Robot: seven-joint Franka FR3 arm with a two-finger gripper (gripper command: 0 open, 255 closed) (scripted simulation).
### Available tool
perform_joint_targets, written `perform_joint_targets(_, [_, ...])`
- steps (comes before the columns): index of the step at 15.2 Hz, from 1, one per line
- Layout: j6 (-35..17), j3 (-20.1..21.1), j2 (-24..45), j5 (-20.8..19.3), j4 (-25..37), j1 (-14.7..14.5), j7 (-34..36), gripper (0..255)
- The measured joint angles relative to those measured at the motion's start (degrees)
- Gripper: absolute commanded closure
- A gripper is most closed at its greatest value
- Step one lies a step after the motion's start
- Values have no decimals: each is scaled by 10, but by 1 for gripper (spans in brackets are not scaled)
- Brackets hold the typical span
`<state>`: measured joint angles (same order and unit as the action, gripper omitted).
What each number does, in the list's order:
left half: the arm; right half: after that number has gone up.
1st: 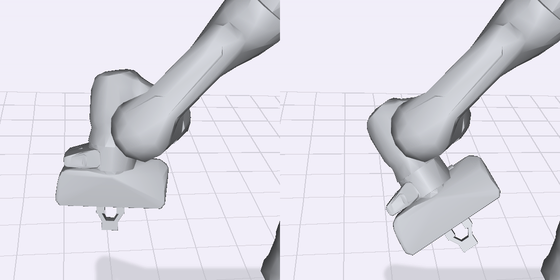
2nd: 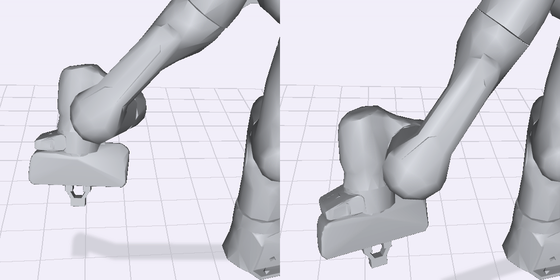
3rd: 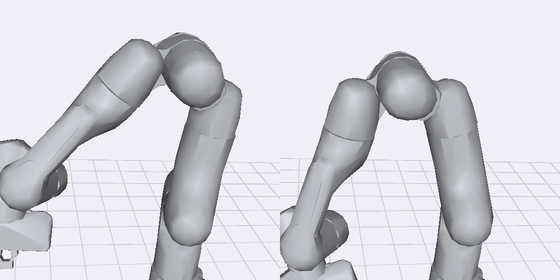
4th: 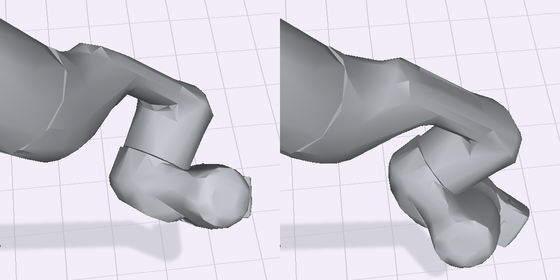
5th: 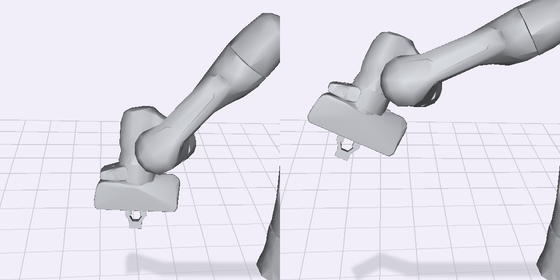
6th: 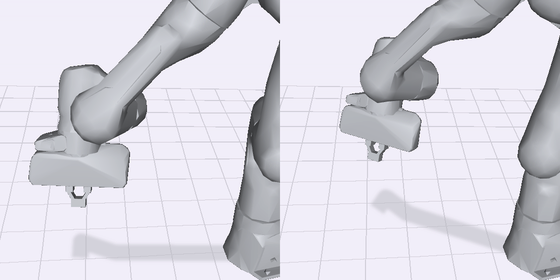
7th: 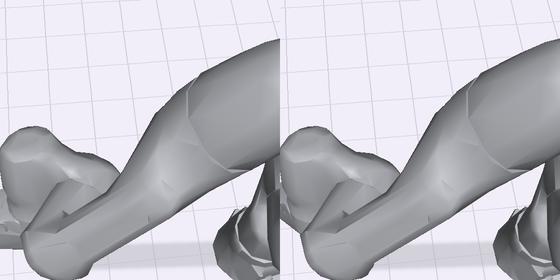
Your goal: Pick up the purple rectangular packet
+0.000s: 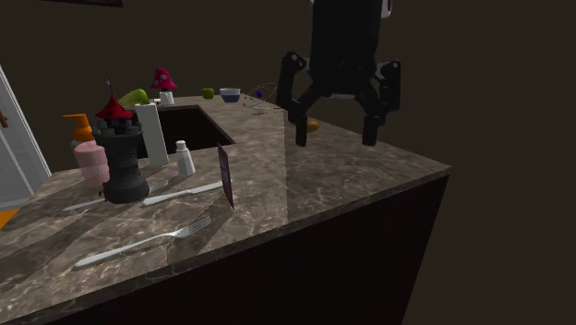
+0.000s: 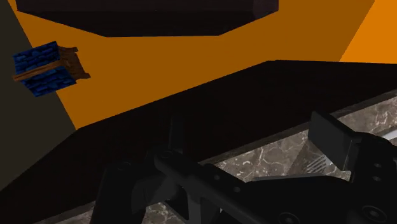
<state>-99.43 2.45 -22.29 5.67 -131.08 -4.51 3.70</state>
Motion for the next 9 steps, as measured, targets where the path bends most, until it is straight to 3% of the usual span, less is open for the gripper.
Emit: perform_joint_targets(9, [-78,33,180,-17,133,-22,8,0])
